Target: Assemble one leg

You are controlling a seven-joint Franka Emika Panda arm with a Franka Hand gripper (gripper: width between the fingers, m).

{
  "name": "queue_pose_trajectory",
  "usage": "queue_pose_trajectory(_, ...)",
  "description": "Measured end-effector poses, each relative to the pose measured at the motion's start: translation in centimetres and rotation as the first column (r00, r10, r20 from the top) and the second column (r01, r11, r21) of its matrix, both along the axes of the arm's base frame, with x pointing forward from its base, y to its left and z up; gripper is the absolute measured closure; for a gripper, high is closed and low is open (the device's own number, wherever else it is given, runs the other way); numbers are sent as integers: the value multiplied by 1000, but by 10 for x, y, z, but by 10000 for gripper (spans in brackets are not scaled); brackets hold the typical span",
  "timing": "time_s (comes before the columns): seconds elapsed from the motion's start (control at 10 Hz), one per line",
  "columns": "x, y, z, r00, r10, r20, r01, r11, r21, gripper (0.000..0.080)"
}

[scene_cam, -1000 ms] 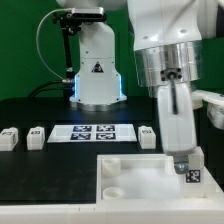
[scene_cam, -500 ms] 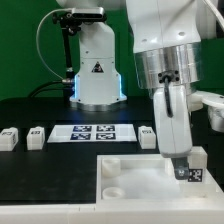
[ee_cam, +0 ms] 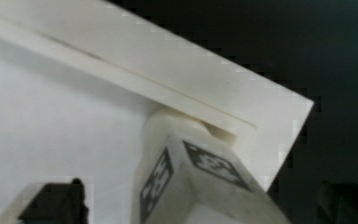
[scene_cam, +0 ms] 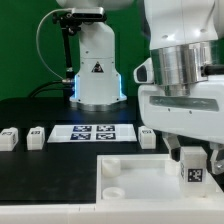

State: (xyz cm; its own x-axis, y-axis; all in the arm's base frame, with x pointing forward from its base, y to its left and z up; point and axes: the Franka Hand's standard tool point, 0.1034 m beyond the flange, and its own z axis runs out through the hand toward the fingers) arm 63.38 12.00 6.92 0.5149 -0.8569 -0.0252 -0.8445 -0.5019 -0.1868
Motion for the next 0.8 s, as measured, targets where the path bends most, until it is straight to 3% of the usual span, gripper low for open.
queue_pose_trajectory(0.1,0,-1,0,989,149,12,-148,988,-35,151)
queue_pose_trajectory(0.3,1,-5,-2,852,523,13,-517,846,-132,151)
queue_pose_trajectory(0.4,4,-9,-1,787,616,22,-605,779,-164,151)
queue_pose_trajectory(0.5,6,-12,-1,796,604,43,-587,788,-187,151)
queue_pose_trajectory(0.6,5,-11,-2,828,559,42,-545,821,-172,237)
queue_pose_trajectory(0.7,5,-12,-2,825,563,42,-549,817,-174,372)
queue_pose_trajectory(0.8,5,-11,-2,858,512,45,-500,851,-161,372)
